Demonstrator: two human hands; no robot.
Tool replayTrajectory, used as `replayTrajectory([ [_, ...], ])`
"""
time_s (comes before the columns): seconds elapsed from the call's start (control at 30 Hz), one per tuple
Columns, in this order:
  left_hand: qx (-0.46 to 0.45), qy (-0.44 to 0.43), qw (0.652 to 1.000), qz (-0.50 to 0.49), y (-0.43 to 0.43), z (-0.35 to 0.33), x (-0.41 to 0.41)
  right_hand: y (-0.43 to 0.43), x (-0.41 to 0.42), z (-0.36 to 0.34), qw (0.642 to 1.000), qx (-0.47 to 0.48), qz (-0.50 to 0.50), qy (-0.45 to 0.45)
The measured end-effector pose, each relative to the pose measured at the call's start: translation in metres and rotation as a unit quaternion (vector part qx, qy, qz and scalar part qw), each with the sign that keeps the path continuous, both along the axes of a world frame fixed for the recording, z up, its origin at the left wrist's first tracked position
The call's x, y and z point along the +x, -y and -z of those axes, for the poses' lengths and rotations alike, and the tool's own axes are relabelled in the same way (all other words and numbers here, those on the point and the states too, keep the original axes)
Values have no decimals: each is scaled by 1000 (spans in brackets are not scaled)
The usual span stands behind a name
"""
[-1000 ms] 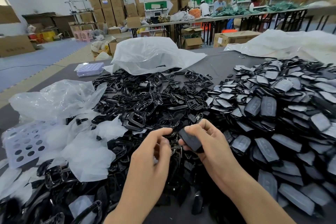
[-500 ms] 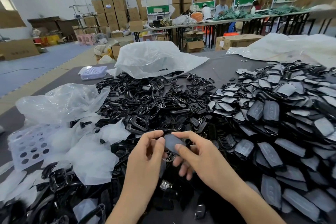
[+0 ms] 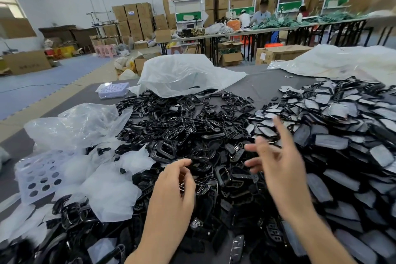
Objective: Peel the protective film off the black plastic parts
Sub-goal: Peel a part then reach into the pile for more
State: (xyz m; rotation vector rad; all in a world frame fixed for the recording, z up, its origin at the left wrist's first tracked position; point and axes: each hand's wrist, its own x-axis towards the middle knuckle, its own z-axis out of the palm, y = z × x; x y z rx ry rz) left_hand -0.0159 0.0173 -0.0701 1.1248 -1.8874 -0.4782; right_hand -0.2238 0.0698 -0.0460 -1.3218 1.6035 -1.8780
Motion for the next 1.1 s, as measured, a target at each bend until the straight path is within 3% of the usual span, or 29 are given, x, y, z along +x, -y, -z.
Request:
replayTrajectory([
  [0.13, -53, 138, 984, -96, 28, -3, 1, 3, 20, 14, 984, 81, -61, -146],
  [0.33, 9, 329, 927, -179, 84, -8, -9, 8, 24, 25, 969, 137, -108, -176],
  [0.5, -40, 363, 914, -175, 106, -15, -14, 7, 22, 23, 977, 130, -100, -137],
  [0.67, -87, 354, 922, -131, 87, -11, -11, 8, 12, 19, 982, 110, 2, -155],
  [0.73, -103, 355, 921, -123, 78, -9, -8, 6, 8, 14, 952, 82, 107, -276],
  [0.83, -116, 358, 920, -110, 69, -9, -6, 8, -4, 6, 854, 114, 252, -441],
  [1.0, -127, 312, 938, -81, 57, -8, -3, 18, -78, -16, 766, 379, 323, -407],
  [1.1, -128, 286, 947, -73, 52, -8, -2, 29, -112, -18, 754, 433, 314, -382],
])
